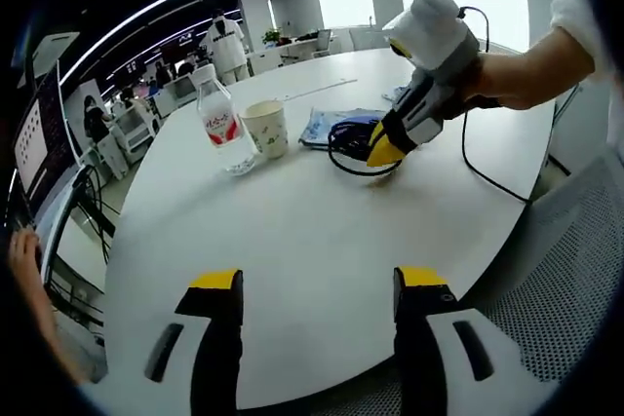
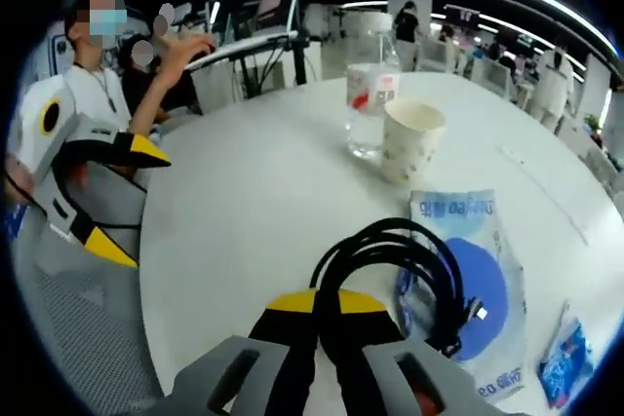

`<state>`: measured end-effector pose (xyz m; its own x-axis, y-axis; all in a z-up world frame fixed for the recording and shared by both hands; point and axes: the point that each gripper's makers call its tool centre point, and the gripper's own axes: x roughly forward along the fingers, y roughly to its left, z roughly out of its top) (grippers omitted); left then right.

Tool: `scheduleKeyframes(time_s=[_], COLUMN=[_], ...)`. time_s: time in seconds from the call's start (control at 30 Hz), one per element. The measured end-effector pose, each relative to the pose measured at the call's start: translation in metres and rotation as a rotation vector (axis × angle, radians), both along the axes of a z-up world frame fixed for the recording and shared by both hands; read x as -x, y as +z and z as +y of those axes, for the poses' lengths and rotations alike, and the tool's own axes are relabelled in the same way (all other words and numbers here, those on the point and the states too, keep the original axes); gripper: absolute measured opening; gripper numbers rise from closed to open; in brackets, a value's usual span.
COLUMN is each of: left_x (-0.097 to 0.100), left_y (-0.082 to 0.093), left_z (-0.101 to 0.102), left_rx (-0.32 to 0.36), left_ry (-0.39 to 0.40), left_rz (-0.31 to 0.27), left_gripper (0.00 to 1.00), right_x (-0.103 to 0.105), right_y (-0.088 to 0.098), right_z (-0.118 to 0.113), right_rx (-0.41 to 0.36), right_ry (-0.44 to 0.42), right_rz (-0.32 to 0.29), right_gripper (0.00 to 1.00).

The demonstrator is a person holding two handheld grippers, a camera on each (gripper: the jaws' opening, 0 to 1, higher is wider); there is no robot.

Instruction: Arrange the tabletop items into an orderly group along one side of the table until the central work area is clear of visible clutter.

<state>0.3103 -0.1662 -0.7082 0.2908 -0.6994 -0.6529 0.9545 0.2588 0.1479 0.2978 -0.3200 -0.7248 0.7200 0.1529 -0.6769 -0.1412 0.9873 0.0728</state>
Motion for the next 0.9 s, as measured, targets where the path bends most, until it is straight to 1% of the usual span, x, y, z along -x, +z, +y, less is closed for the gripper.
scheduleKeyframes(time_s=[0.1, 0.2, 0.43, 0.63, 0.8, 0.87, 0.9], left_x=[0.0, 0.001, 0.002, 0.004, 0.005, 0.005, 0.005], left_y=[-0.001, -0.001, -0.002, -0.004, -0.006, -0.006, -0.007], left_z=[0.0, 0.0, 0.0, 0.0, 0.0, 0.0, 0.0], left_rx=[-0.004, -0.007, -0.013, -0.025, -0.035, -0.038, -0.04], left_ry=[-0.002, -0.006, -0.013, -0.021, -0.027, -0.03, -0.031], left_rz=[0.0, 0.0, 0.0, -0.002, -0.002, -0.002, -0.001], left_gripper=[0.62, 0.62, 0.62, 0.61, 0.61, 0.61, 0.61], right_x=[0.003, 0.009, 0.018, 0.03, 0.043, 0.048, 0.051], right_y=[0.014, 0.023, 0.051, 0.075, 0.089, 0.097, 0.103], right_z=[-0.01, -0.017, -0.031, -0.041, -0.051, -0.055, -0.057], right_rx=[-0.043, -0.039, -0.079, -0.125, -0.149, -0.169, -0.191], right_ry=[-0.063, -0.077, -0.128, -0.169, -0.207, -0.226, -0.241], right_rz=[-0.037, -0.054, -0.123, -0.186, -0.225, -0.25, -0.27], right_gripper=[0.0, 0.0, 0.0, 0.0, 0.0, 0.0, 0.0])
